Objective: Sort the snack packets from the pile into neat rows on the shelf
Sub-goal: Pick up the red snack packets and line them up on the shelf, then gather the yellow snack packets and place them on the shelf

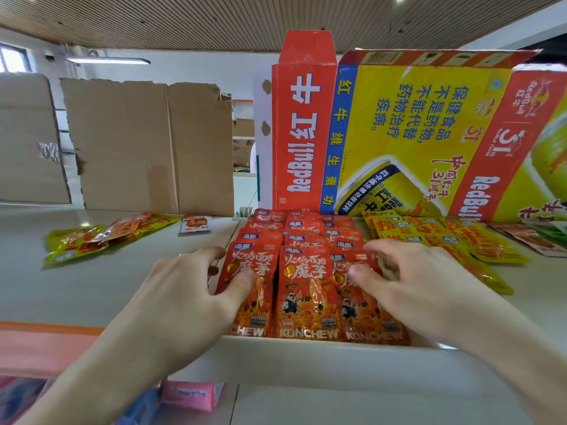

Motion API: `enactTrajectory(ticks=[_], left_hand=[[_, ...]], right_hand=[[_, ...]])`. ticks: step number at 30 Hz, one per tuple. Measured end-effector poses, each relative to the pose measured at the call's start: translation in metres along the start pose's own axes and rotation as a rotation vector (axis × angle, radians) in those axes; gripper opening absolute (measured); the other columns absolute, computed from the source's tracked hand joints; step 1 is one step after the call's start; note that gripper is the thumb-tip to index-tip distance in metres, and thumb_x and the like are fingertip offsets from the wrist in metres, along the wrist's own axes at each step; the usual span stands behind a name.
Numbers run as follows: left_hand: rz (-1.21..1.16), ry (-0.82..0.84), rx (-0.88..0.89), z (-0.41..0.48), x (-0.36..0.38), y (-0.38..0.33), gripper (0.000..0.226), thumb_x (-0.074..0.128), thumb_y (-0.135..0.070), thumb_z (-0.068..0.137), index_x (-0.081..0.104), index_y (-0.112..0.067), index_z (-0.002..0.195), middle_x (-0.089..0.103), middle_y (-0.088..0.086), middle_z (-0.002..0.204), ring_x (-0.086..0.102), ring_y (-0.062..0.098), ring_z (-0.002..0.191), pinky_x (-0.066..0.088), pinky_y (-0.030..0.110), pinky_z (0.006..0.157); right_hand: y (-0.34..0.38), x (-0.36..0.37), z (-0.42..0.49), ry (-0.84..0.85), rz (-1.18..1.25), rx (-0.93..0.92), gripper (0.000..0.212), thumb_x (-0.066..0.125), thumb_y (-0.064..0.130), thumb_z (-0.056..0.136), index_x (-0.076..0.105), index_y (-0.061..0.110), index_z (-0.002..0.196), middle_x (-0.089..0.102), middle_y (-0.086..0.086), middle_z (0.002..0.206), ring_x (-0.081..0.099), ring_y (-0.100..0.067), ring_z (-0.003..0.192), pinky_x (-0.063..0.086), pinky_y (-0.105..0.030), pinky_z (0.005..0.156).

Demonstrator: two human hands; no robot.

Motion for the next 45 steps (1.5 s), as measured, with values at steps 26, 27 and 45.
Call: enactTrajectory(ticks=[26, 27, 45], left_hand=[[-0.669, 0.106, -0.373, 0.138, 0.015, 0.01, 0.083, 0.021, -0.068, 0.097, 0.022, -0.008, 0.155, 0.045, 0.016, 0.142, 0.043, 0.027, 0.132, 0.029, 0.037, 0.111], [-0.683, 0.12, -0.388, 0.14, 0.017, 0.012, 0.084, 0.022, -0.068, 0.097, 0.021, -0.007, 0.155, 0.042, 0.017, 0.146, 0.043, 0.028, 0.133, 0.029, 0.037, 0.111], [-0.242, 0.134, 0.002, 0.082, 0.009, -0.029, 0.053, 0.029, -0.068, 0.094, 0.054, -0.033, 0.125, 0.067, -0.025, 0.104, 0.063, -0.006, 0.092, 0.044, 0.016, 0.076]], right_hand=[[0.021, -0.001, 0.105, 0.2, 0.811, 0.32, 0.069, 0.033, 0.055, 0.101, 0.018, 0.015, 0.155, 0.023, -0.014, 0.16, 0.036, -0.023, 0.139, 0.04, -0.028, 0.087], [0.022, 0.0, 0.105, 0.211, 0.817, 0.328, 0.068, 0.033, 0.055, 0.101, 0.019, 0.015, 0.155, 0.027, -0.014, 0.158, 0.045, -0.02, 0.127, 0.042, -0.026, 0.076], [-0.001, -0.036, 0.051, -0.056, 0.476, -0.039, 0.053, 0.034, 0.053, 0.101, 0.037, 0.03, 0.149, 0.041, 0.011, 0.15, 0.038, -0.001, 0.123, 0.028, -0.023, 0.099]])
Point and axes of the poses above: each hand's wrist, its own z-axis towards the middle knuckle, its own x-axis out of the palm, y = z × x, the point moved 2 cm from there along z, towards the middle knuckle
